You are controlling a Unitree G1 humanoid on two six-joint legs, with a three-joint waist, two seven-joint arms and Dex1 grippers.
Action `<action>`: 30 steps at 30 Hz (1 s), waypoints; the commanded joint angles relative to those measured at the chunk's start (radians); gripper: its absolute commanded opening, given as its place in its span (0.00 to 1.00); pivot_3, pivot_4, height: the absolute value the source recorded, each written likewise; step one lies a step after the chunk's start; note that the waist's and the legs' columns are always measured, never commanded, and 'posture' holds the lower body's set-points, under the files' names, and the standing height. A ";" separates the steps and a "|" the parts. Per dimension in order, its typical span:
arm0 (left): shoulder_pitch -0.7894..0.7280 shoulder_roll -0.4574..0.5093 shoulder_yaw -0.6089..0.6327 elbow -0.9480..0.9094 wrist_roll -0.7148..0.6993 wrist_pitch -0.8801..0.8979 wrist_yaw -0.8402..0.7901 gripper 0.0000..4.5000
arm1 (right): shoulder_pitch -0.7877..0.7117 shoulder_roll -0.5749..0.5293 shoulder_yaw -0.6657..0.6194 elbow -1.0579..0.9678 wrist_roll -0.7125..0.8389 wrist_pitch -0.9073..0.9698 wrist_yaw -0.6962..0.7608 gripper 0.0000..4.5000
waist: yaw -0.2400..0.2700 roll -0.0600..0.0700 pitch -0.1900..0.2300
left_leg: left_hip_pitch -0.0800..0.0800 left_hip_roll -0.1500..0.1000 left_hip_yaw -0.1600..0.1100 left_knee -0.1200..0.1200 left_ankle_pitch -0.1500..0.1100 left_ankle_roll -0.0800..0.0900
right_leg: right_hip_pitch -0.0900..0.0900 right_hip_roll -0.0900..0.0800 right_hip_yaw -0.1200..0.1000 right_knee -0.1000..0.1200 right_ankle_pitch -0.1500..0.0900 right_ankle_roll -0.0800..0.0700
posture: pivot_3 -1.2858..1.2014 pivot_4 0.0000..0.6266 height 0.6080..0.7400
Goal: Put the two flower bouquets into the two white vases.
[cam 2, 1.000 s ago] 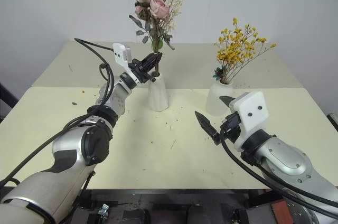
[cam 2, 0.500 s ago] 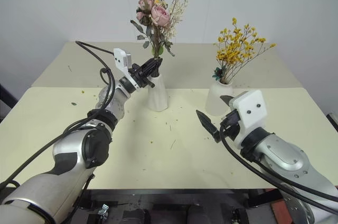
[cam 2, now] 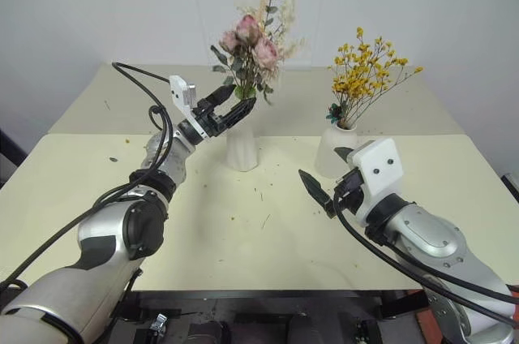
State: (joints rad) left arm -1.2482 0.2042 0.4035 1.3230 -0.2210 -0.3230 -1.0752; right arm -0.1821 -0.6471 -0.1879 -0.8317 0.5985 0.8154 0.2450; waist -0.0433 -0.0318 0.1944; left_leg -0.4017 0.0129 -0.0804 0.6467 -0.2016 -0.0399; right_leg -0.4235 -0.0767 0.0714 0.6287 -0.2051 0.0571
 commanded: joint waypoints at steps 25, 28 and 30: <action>0.269 0.352 -0.073 -0.507 -0.157 0.347 -0.413 1.00 | 0.055 -0.034 -0.192 -0.023 0.044 0.001 0.097 1.00 | -0.004 0.000 0.000 | 0.001 0.001 0.000 0.000 0.000 0.000 | 0.000 0.000 0.000 0.001 0.000 0.000 | 0.52 0.24 1.00; 0.392 0.412 -0.095 -0.694 -0.192 0.432 -0.448 1.00 | 0.130 -0.083 -0.345 -0.016 0.130 0.022 0.167 1.00 | -0.001 0.000 0.000 | 0.001 0.001 0.000 0.000 0.000 0.000 | 0.000 0.000 0.000 0.000 0.000 0.000 | 0.52 0.24 1.00; 0.478 0.448 -0.111 -0.823 -0.210 0.476 -0.455 1.00 | 0.188 -0.133 -0.454 0.000 0.190 0.049 0.233 1.00 | 0.006 0.000 0.000 | 0.002 0.001 0.000 0.000 0.000 0.000 | 0.001 0.000 0.000 0.001 0.000 0.000 | 0.52 0.24 1.00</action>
State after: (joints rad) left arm -0.7907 0.6283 0.3055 0.6081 -0.3974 0.1159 -1.5165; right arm -0.0113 -0.7504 -0.5374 -0.8148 0.7346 0.8468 0.4292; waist -0.0378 -0.0315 0.1943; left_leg -0.3995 0.0140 -0.0803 0.6464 -0.2017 -0.0399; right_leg -0.4216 -0.0770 0.0716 0.6293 -0.2051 0.0566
